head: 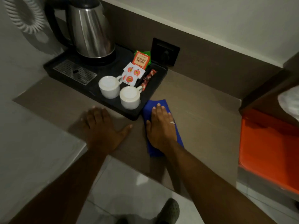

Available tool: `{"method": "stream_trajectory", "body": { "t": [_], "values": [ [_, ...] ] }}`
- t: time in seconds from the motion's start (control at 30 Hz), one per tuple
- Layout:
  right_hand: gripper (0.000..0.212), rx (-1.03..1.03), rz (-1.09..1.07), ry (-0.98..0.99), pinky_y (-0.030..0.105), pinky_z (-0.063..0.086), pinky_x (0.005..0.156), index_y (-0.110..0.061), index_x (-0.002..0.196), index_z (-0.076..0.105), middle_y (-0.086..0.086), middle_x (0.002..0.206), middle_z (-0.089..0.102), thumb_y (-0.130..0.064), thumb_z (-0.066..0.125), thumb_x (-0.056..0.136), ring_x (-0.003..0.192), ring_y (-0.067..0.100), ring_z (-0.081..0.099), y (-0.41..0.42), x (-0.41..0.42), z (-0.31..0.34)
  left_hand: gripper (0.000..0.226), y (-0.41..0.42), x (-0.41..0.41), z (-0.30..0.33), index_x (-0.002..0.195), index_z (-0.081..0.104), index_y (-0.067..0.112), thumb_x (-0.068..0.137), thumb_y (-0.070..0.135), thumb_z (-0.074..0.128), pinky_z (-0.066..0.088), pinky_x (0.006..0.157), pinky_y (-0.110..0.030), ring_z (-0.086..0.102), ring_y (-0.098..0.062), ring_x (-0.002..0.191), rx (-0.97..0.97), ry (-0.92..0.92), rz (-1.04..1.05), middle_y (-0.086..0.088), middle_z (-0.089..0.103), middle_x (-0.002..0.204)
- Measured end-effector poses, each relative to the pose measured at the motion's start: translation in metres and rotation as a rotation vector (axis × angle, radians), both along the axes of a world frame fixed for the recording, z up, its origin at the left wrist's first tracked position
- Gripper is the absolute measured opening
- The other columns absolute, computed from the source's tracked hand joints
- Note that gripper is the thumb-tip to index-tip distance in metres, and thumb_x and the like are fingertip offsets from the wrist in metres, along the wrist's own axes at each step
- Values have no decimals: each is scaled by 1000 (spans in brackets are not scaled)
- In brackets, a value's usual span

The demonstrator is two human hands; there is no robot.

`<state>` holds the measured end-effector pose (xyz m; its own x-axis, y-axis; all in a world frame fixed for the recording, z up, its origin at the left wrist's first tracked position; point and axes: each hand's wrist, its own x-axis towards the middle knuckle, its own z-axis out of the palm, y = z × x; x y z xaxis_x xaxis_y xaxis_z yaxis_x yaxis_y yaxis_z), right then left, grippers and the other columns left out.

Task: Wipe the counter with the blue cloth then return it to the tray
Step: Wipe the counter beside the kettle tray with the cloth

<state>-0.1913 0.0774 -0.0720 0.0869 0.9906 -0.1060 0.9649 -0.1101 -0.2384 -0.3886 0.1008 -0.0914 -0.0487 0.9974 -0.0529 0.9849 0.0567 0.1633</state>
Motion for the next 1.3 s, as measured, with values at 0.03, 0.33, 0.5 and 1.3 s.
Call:
{"method": "stream_trajectory", "body": {
  "t": [0.03,0.33,0.5,1.3],
  "values": [
    [64,-4,46,-6,41,0,117,-11,151,13,10,161,10,-42,31,98,148,26,6,-14,0,1,132,0,0,1,151,20,1,60,97,21,14,117,-65,13,-49,145,-12,-7,1,-30,17,159],
    [63,-34,65,-15,41,6,121,-20,151,9,-1,159,4,-50,19,96,148,15,2,-115,125,8,133,-1,-5,-1,152,14,4,60,100,18,11,118,-65,8,-49,147,-2,-40,-37,-29,13,160],
    [60,19,-368,-59,45,6,120,-6,150,13,14,161,10,-38,25,100,148,28,7,-80,112,0,131,0,-4,-3,153,14,2,63,98,24,8,117,-64,9,-51,146,24,-54,-32,-31,12,160],
    [61,-10,-578,-38,46,4,120,-3,150,9,17,161,6,-36,23,100,148,31,4,-58,81,5,127,-2,-2,3,150,20,-2,66,94,25,13,115,-68,16,-52,143,11,-28,-52,-34,17,157]
  ]
}}
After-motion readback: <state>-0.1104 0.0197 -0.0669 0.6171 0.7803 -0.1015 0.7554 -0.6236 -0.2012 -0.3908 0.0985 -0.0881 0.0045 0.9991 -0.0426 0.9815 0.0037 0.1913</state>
